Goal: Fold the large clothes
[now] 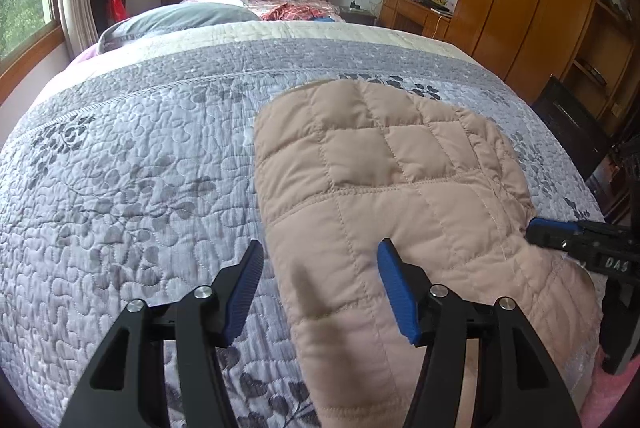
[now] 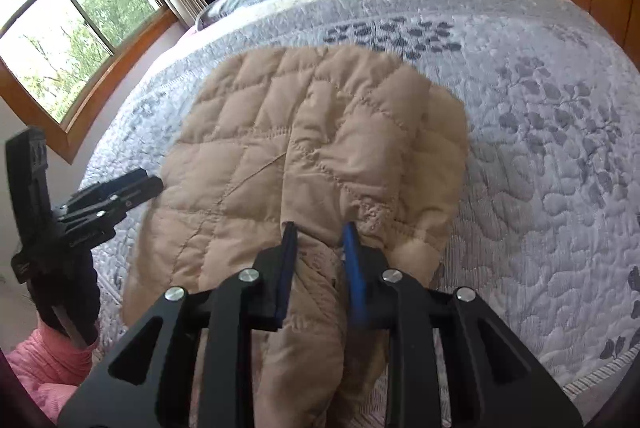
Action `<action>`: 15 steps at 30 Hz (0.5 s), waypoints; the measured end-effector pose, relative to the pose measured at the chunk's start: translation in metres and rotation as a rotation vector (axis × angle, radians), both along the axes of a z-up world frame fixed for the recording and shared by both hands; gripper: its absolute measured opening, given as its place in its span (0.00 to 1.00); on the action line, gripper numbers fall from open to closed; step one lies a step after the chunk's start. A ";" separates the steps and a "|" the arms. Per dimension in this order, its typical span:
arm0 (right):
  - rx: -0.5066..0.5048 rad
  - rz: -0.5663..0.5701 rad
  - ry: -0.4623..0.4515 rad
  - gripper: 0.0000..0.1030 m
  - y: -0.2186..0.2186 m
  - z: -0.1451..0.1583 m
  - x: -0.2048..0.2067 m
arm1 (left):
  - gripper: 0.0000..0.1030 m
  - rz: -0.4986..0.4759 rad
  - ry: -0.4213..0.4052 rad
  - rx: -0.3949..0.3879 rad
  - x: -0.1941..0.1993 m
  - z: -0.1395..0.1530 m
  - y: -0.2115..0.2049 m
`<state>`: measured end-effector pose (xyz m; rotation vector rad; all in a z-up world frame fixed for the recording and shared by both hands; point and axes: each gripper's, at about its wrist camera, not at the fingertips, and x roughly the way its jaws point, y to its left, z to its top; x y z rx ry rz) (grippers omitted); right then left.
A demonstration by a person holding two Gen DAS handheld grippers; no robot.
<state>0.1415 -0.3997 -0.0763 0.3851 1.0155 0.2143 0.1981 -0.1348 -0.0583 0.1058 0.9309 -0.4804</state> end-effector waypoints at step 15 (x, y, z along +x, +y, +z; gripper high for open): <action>0.185 -0.087 -0.006 0.78 -0.055 -0.009 -0.038 | 0.72 -0.071 -0.001 -0.066 -0.027 0.019 0.033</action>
